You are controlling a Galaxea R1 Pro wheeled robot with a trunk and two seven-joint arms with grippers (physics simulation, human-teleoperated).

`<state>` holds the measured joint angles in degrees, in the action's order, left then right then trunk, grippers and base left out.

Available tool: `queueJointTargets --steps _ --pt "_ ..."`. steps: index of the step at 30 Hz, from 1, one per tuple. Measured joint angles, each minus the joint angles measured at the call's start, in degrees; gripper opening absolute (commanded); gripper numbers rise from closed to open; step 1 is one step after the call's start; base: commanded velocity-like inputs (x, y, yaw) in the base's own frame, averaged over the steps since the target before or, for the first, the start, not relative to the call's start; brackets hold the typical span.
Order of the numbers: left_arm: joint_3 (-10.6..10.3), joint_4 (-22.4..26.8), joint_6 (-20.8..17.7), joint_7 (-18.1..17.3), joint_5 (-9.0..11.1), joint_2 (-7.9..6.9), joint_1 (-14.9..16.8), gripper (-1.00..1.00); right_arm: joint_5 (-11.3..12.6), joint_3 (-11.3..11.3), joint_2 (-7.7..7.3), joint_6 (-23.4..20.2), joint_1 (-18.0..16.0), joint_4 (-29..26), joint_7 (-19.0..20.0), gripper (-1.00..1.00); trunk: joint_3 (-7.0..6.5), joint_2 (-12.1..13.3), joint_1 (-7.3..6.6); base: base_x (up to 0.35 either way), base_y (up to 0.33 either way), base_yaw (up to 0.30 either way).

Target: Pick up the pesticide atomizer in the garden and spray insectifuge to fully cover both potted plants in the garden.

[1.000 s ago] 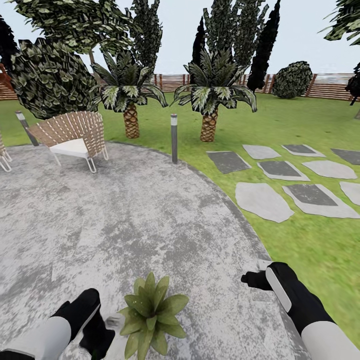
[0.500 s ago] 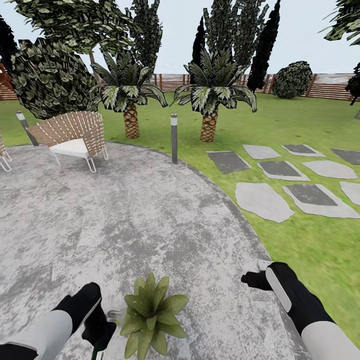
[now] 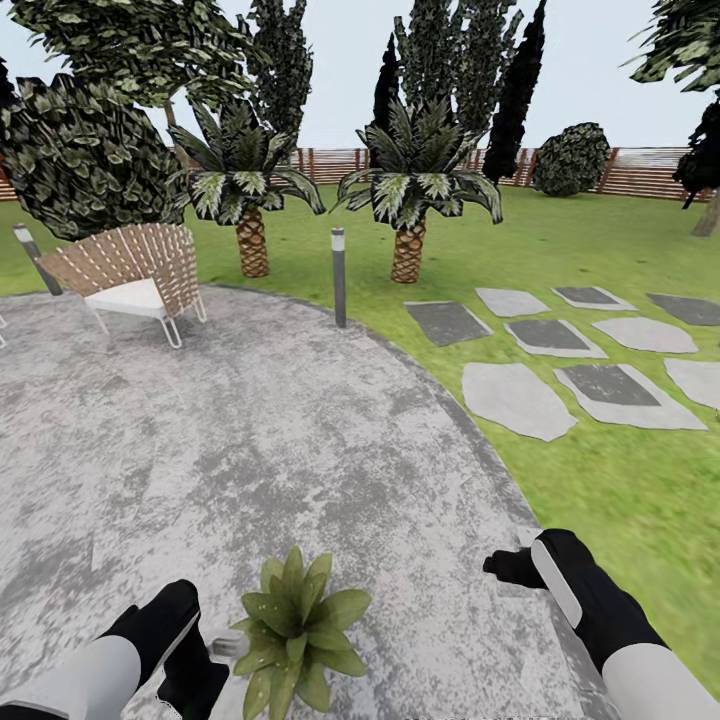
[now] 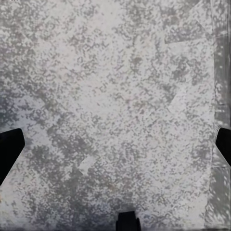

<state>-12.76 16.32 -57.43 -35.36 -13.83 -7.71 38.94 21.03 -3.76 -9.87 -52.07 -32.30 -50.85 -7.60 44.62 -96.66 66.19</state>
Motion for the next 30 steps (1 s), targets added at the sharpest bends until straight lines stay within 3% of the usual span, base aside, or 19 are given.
queueJointTargets --steps 18,30 --pt "0.04 -0.02 -0.06 0.06 0.14 -0.01 0.02 -1.0 -0.02 -0.02 0.01 0.01 -0.02 -0.03 0.0 1.0 0.0 0.0 0.0 -0.001 0.0 -0.031" --pt "0.0 0.19 -0.06 0.09 -0.06 -0.01 0.06 -1.0 -0.01 -0.13 0.07 0.01 -0.01 0.03 0.01 1.0 0.0 0.0 0.0 -0.178 0.0 0.0"
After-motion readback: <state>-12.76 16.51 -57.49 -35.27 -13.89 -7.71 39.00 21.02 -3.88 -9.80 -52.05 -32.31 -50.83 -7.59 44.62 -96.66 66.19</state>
